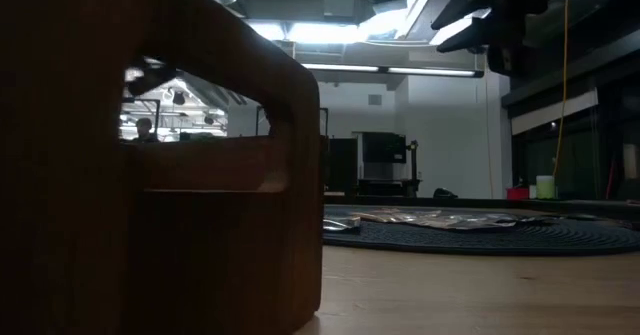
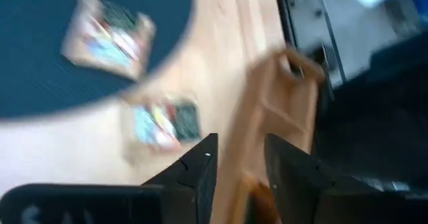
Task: Pick & Place Tea
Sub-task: Put the brown tea bag into the right section of the wooden organizer
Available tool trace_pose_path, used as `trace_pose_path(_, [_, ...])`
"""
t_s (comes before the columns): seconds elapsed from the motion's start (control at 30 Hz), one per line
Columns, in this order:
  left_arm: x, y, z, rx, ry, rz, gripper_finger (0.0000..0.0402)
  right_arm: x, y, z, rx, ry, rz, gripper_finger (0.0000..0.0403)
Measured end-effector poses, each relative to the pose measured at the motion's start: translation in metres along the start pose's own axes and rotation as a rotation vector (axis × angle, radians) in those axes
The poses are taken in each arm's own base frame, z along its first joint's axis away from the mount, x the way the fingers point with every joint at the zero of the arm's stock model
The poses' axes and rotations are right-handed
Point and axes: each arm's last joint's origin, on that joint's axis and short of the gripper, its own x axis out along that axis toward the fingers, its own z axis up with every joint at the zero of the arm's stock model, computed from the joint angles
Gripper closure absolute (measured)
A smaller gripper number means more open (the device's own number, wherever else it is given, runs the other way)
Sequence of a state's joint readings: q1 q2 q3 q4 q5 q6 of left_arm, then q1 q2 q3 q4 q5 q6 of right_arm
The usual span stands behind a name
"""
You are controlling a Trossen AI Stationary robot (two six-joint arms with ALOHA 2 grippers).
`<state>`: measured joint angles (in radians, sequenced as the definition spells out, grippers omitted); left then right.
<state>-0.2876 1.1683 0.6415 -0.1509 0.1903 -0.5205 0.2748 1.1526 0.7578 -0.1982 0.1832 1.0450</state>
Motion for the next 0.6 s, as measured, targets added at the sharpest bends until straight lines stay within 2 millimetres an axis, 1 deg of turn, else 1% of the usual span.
trace_pose_path(0.13, [-0.009,0.021,0.022,-0.011,-0.118,0.113,0.0289,0.0,0.0,-0.003,0.013,0.007,-0.016,0.0297])
trace_pose_path(0.23, [-0.018,0.035,0.042,-0.028,-0.253,0.186,0.0291,-0.001,0.0,-0.003,0.023,-0.011,-0.022,0.0297])
trace_pose_path(0.37, [-0.03,0.051,0.07,-0.036,-0.424,0.224,0.0295,0.002,-0.001,-0.003,0.067,-0.029,-0.039,0.0297])
trace_pose_path(0.47, [-0.031,0.063,0.09,-0.069,-0.466,0.248,0.0299,0.006,-0.003,-0.004,0.091,-0.061,-0.076,0.0297])
trace_pose_path(0.6, [-0.024,0.071,0.111,-0.113,-0.466,0.262,0.0306,0.014,-0.007,-0.008,0.102,-0.045,-0.121,0.0297])
